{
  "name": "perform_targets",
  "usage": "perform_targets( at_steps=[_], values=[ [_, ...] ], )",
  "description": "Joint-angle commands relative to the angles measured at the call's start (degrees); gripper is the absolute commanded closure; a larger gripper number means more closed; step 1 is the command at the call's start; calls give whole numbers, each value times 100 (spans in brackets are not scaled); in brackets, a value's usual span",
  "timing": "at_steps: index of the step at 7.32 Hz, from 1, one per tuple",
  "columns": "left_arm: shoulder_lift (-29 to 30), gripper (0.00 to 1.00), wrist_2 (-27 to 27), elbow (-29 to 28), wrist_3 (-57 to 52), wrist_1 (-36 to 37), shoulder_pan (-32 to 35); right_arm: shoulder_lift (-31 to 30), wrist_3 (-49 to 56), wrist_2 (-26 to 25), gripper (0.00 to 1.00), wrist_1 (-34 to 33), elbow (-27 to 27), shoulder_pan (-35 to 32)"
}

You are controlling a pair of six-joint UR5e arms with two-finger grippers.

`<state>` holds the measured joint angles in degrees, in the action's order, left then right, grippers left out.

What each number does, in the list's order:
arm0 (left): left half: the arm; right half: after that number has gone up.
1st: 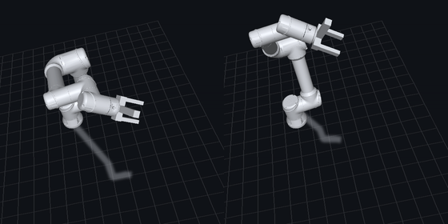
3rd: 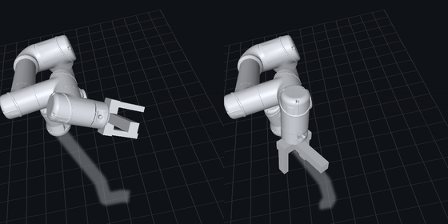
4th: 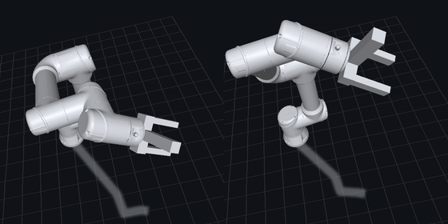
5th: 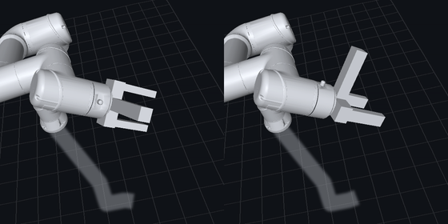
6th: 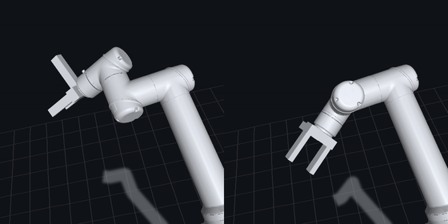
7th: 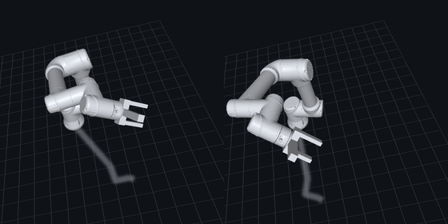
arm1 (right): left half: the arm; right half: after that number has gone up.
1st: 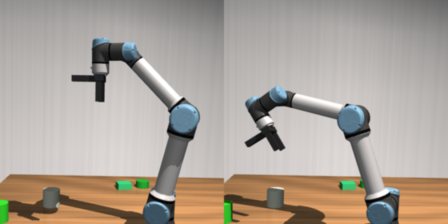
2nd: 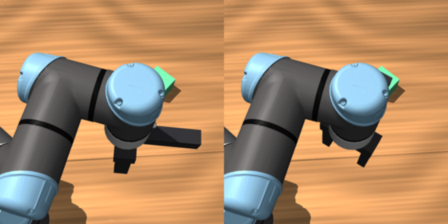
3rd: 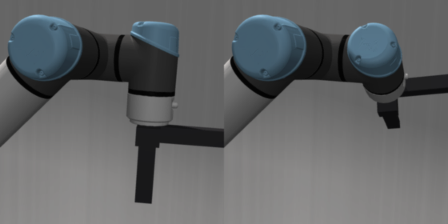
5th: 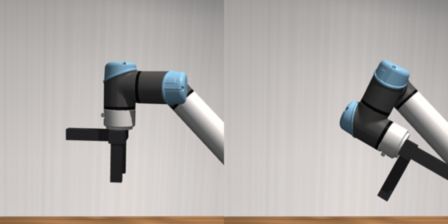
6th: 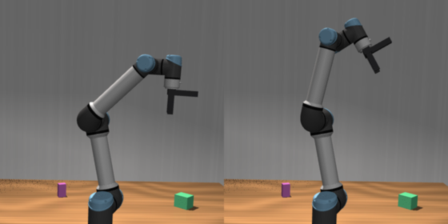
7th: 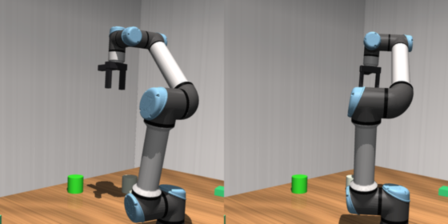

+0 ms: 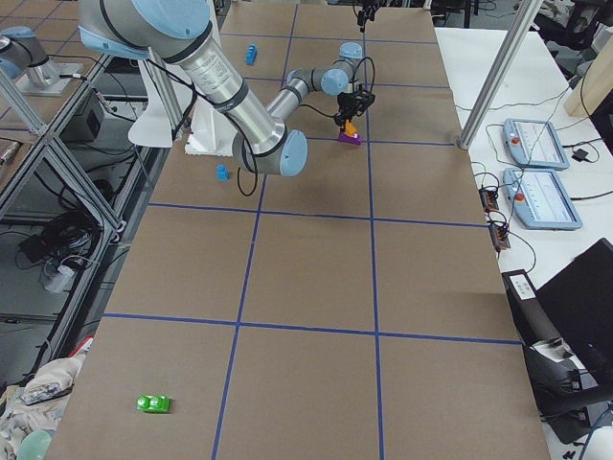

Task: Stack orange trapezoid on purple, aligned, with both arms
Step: 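Lower the orange block onto the purple block and align it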

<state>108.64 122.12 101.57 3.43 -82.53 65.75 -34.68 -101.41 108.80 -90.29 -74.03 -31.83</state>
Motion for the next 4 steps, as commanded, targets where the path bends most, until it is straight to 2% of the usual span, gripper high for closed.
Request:
perform_targets(
  at_steps=[1, 4],
  values=[
    [-1, 0, -4, -23, 0, 0, 8, 5, 94, -130, 100, 20, 3, 19],
    [-1, 0, -4, -32, 0, 0, 8, 5, 278, -226, 100, 20, 3, 53]
  ],
)
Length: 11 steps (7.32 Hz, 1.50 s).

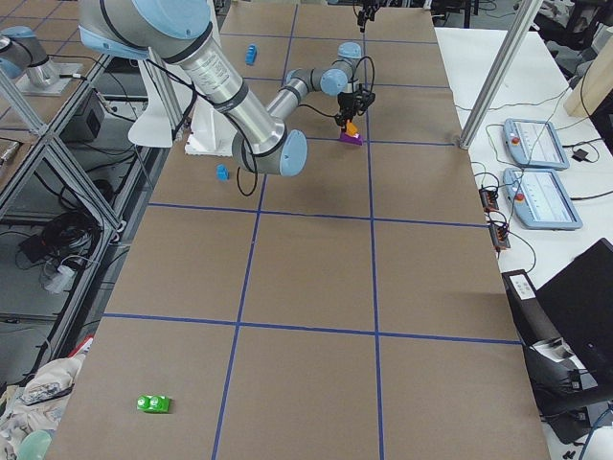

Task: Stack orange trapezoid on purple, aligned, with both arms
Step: 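Lower the orange block onto the purple block and align it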

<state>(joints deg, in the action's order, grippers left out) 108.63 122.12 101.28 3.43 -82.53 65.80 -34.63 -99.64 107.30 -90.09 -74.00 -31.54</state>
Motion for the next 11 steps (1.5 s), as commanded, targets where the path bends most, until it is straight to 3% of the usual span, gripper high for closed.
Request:
perform_targets(
  at_steps=[1, 11],
  values=[
    [0, 0, 5, -3, 0, 0, 3, 0, 155, -156, 100, 0, 0, 69],
    [0, 0, -4, -187, 0, -123, 3, -44, 656, -166, 100, 299, 18, 104]
  ],
)
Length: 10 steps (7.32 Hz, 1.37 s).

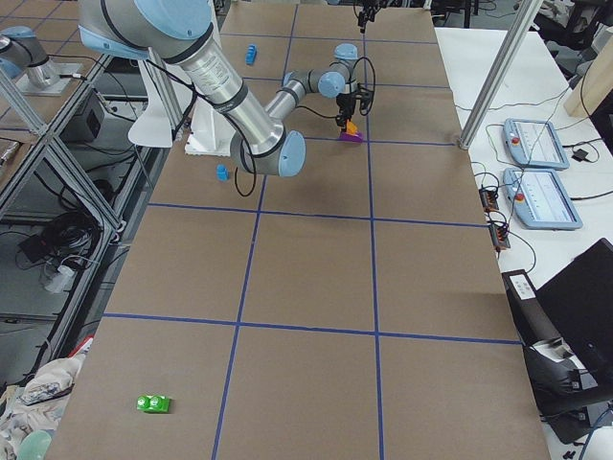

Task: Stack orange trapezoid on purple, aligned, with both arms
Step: 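Lower the orange block onto the purple block and align it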

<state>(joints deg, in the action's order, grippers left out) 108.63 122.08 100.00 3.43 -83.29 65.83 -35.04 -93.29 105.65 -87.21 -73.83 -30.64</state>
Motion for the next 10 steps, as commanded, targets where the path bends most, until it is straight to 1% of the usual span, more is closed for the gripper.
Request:
perform_targets(
  at_steps=[1, 3, 4, 5, 6, 9, 10],
  values=[
    [0, 0, 0, -69, 0, -47, 0, -3, 99, -9, 100, 63, 18, 31],
    [0, 0, 0, -77, 0, -73, 0, -12, 144, -10, 100, 204, 97, 40],
    [0, 0, 0, -77, 0, -74, 0, -12, 144, -10, 88, 205, 97, 49],
    [0, 0, 0, -77, 0, -74, 0, -12, 127, -18, 32, 205, 97, 49],
    [0, 0, 0, -77, 0, -74, 0, 5, 118, -10, 0, 213, 97, 41],
    [0, 0, 0, -77, -9, -74, 0, 49, 127, 86, 0, 196, -8, -161],
    [-17, 0, 9, -69, 0, -117, 78, -20, 222, 252, 0, 126, -269, -414]
  ],
)
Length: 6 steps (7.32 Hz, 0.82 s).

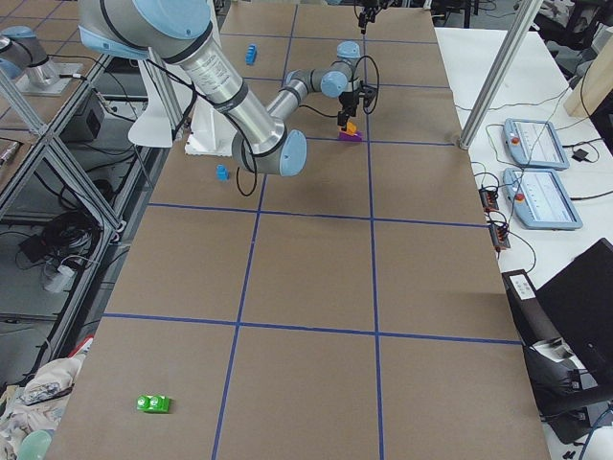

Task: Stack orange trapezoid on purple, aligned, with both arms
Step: 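Open the right gripper and lift it away from the stack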

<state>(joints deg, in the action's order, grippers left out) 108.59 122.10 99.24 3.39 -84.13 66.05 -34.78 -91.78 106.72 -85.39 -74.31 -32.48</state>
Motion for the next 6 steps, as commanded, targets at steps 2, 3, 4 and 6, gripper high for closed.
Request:
perform_targets(
  at_steps=[2, 3, 4, 6],
  values=[
    [-520, 0, 173, -27, -869, -314, 556, -1016, 1008, 437, 0, -162, -1194, -793],
    [-732, 0, 357, -71, -1328, -314, 950, -1727, 1770, 664, 0, -145, -1678, -1169],
    [-995, 0, 759, -63, -1332, -323, 1250, -2413, 2631, 988, 0, -93, -1961, -1652],
    [-1085, 0, 798, -141, -1358, -314, 1471, -3495, 4458, 1454, 0, 39, -2148, -2618]
  ],
)
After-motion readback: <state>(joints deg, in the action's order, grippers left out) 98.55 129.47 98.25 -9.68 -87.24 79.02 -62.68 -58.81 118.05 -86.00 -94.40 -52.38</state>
